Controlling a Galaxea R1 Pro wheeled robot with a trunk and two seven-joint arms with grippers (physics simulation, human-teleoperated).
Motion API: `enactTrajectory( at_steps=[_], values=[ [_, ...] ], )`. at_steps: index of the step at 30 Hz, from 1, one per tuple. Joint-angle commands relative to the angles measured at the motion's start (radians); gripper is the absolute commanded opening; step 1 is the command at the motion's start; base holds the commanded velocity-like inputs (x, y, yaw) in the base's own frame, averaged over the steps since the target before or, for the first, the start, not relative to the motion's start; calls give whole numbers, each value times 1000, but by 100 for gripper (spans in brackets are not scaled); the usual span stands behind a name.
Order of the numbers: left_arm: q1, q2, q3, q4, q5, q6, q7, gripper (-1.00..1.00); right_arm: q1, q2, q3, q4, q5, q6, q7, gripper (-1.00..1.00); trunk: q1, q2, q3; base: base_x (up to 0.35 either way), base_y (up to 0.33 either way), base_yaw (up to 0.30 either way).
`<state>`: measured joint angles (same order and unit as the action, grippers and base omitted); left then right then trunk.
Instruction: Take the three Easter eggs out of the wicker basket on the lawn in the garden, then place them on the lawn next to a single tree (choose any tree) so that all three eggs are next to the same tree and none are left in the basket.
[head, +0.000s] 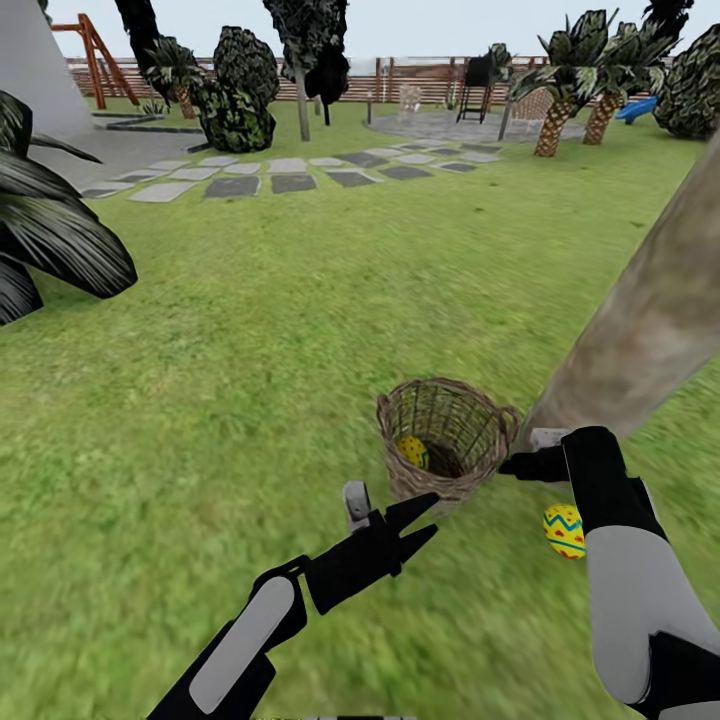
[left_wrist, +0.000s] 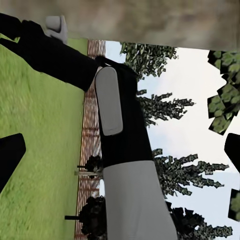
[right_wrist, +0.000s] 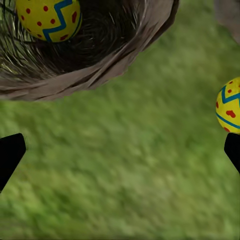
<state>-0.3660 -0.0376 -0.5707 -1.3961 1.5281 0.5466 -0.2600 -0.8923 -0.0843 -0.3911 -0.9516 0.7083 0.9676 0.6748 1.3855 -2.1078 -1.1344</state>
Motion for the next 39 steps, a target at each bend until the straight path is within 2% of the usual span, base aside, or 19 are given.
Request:
enactTrajectory(
  at_steps=[1,10,12,13,15,22,24,27,28,32,39],
  values=[
    [-1,0,0,0,6,5,-1,100,-1,0,-2,-1,10,1,10,100,-4,7,2,0,0,151],
    [-1,17,13,-11,9,6,-7,100,-1,1,-2,1,10,0,9,100,-39,70,21,0,0,150],
    [0,24,36,-23,9,6,-7,100,-1,0,-2,1,10,0,10,100,-46,84,26,0,0,148],
    [0,39,49,-27,9,6,-7,100,-1,1,-2,1,10,0,9,100,-50,91,28,0,0,146],
    [0,51,62,-29,9,6,-7,100,-1,1,-2,1,10,0,9,100,-58,105,32,0,0,144],
    [0,69,162,-28,6,7,-6,100,-1,1,-2,1,10,0,9,100,-85,154,48,0,0,134],
    [0,91,195,-29,7,7,-5,100,-1,1,-2,1,10,0,9,100,-92,168,53,0,0,123],
    [0,120,218,-29,8,7,-7,100,-1,1,-2,2,10,0,9,100,-104,189,60,0,0,121],
    [0,132,245,-28,9,7,-7,100,-1,1,-2,2,10,0,9,100,-108,196,63,0,0,119],
    [1,144,304,-21,9,7,-6,100,-1,1,-2,3,10,-1,9,100,-123,224,72,0,0,115],
    [1,155,319,-17,10,7,-6,100,-1,1,-2,4,10,-1,9,100,-150,273,89,0,0,99]
  ],
)
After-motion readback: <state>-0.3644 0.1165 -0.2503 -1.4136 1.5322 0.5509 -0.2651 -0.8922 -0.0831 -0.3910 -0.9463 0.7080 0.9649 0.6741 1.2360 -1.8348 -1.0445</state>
